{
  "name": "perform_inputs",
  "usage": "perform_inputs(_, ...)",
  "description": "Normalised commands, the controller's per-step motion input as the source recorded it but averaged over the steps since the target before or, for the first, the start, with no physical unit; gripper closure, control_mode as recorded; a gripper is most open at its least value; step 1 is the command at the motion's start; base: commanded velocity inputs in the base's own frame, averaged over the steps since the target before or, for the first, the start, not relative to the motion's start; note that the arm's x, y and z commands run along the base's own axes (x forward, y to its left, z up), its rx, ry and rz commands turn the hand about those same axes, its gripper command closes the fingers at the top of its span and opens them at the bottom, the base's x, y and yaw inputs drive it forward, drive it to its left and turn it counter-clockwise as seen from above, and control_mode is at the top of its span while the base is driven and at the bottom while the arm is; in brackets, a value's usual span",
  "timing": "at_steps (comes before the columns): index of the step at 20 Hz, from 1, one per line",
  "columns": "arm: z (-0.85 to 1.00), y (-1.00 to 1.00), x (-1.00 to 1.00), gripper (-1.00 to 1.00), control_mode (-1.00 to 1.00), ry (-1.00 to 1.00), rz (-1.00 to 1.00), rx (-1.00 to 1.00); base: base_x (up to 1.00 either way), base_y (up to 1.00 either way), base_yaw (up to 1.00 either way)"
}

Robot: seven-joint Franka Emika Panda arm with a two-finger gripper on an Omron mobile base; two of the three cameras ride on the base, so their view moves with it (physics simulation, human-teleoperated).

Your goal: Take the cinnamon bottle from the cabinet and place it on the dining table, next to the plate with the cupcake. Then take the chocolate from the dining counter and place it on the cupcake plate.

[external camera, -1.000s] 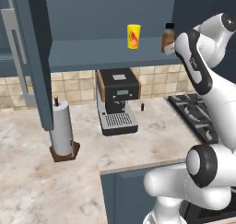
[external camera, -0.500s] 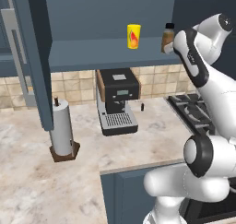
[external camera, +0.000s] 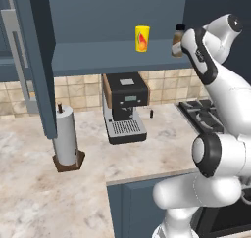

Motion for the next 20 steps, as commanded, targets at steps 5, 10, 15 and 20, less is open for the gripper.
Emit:
perform_inputs(5,0.0,-0.03,0.19,-1.0,-1.0,0.01,0.0,0.04,0.0,0.0,0.0)
perform_inputs(10,0.0,0.0,0.23,-1.0,-1.0,0.02,0.0,0.01,0.0,0.0,0.0)
perform_inputs(15,0.0,0.0,0.18,-1.0,-1.0,0.0,0.0,0.0,0.0,0.0,0.0)
perform_inputs(20,-0.01,0.0,0.05,-1.0,-1.0,0.0,0.0,0.0,0.0,0.0,0.0)
